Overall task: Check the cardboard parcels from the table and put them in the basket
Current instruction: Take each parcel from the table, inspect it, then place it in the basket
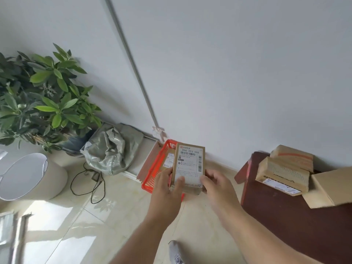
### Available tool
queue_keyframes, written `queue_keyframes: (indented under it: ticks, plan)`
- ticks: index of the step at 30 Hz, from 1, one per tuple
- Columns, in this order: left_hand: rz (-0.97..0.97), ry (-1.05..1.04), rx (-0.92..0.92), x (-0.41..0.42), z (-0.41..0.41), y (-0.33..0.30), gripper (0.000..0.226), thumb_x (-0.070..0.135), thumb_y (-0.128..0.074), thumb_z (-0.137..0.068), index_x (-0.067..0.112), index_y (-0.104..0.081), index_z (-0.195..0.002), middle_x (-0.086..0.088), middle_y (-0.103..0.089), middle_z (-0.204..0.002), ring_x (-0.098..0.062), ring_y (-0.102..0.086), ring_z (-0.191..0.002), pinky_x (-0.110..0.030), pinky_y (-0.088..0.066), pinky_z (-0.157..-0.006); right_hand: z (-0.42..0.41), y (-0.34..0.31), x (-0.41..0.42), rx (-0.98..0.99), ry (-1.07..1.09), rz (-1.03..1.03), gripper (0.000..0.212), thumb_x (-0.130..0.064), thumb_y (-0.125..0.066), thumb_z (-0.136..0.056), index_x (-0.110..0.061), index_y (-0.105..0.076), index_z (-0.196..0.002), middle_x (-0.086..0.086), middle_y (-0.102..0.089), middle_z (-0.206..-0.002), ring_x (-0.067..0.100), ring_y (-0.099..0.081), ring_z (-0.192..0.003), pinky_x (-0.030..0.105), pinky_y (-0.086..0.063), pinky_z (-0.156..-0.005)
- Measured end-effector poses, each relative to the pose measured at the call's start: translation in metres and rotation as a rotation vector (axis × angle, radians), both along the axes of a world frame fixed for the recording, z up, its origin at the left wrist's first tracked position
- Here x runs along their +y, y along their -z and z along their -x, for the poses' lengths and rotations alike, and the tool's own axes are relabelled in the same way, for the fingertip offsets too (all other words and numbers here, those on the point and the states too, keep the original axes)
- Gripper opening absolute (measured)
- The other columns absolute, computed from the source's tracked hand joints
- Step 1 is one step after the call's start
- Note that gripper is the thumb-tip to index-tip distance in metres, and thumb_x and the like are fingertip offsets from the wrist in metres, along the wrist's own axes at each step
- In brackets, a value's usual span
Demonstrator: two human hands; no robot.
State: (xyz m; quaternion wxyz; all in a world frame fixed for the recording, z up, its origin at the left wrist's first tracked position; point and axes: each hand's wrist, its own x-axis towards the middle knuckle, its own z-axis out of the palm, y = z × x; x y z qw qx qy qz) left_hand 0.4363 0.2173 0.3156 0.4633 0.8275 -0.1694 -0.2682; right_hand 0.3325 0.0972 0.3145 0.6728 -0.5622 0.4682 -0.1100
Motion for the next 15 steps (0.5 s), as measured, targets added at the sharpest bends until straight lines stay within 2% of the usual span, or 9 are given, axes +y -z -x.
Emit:
queue_keyframes:
  ticks: [2,3,5,6,9,12,14,15]
  plan:
    - [-0.032,0.034,0.012,0.005,-0.034,0.007,0.023,0.031,-0.053,-0.109,0.045,-0.063,-0.124,0.019,-0.056,-0.130,-0.002,-0.050,-0.128,-0.030,-0.041,-0.113,-0.030,0.008,0.006,0.013,0.000,-0.006,0.023,-0.012,-0.059,-0.103,-0.023,-0.076,-0.112,-0.013,-0.081,-0.101,0.001,-0.075,-0.086,0.016,-0.053,-0.071]
    - [-0.045,0.052,0.022,0.007,-0.048,0.012,0.026,0.028,-0.051,-0.110,0.043,-0.067,-0.124,0.018,-0.058,-0.129,0.002,-0.052,-0.124,-0.025,-0.042,-0.110,-0.044,0.013,0.008,0.022,0.002,-0.016,0.024,-0.011,-0.059,-0.102,-0.023,-0.076,-0.112,-0.013,-0.081,-0.101,0.002,-0.075,-0.087,0.015,-0.053,-0.070]
    - [-0.029,0.067,0.057,0.007,-0.071,0.021,0.034,0.018,-0.050,-0.110,0.046,-0.068,-0.111,0.021,-0.068,-0.116,0.012,-0.059,-0.107,-0.008,-0.045,-0.090,-0.066,0.026,0.009,0.044,0.007,-0.019,0.024,-0.009,-0.059,-0.101,-0.023,-0.075,-0.113,-0.011,-0.081,-0.103,0.002,-0.076,-0.090,0.014,-0.053,-0.071]
    - [-0.048,0.073,0.065,0.007,-0.081,0.029,0.039,0.014,-0.050,-0.109,0.048,-0.066,-0.105,0.023,-0.069,-0.109,0.015,-0.060,-0.101,-0.005,-0.044,-0.081,-0.077,0.035,0.010,0.061,0.005,-0.021,0.024,-0.009,-0.059,-0.101,-0.023,-0.073,-0.114,-0.011,-0.080,-0.104,0.000,-0.075,-0.089,0.011,-0.052,-0.069]
    - [-0.072,0.054,0.132,0.010,-0.104,0.055,0.036,0.010,-0.051,-0.108,0.044,-0.057,-0.114,0.024,-0.067,-0.114,0.024,-0.058,-0.096,0.001,-0.042,-0.075,-0.105,0.058,0.011,0.102,-0.007,-0.023,0.023,-0.009,-0.058,-0.102,-0.026,-0.065,-0.116,-0.013,-0.075,-0.109,-0.005,-0.069,-0.091,0.006,-0.048,-0.063]
    - [-0.143,0.028,0.149,0.011,-0.128,0.091,0.034,0.011,-0.052,-0.107,0.040,-0.054,-0.123,0.020,-0.068,-0.118,0.021,-0.059,-0.100,0.002,-0.042,-0.075,-0.130,0.093,0.011,0.138,-0.017,-0.069,0.033,-0.006,-0.057,-0.101,-0.030,-0.063,-0.123,-0.011,-0.073,-0.119,0.003,-0.069,-0.107,0.017,-0.056,-0.081]
    - [-0.201,0.020,0.145,0.010,-0.144,0.117,0.035,0.012,-0.053,-0.106,0.038,-0.057,-0.128,0.020,-0.069,-0.121,0.010,-0.062,-0.109,-0.001,-0.043,-0.076,-0.145,0.119,0.011,0.160,-0.043,-0.119,0.041,-0.002,-0.054,-0.099,-0.038,-0.064,-0.117,-0.014,-0.073,-0.120,0.005,-0.069,-0.111,0.027,-0.059,-0.092]
    - [-0.225,0.017,0.147,0.008,-0.151,0.130,0.035,0.012,-0.053,-0.105,0.036,-0.058,-0.131,0.020,-0.069,-0.122,0.006,-0.062,-0.111,-0.003,-0.042,-0.076,-0.153,0.132,0.010,0.170,-0.055,-0.134,0.044,0.000,-0.053,-0.099,-0.042,-0.064,-0.110,-0.018,-0.072,-0.117,0.003,-0.069,-0.110,0.028,-0.060,-0.094]
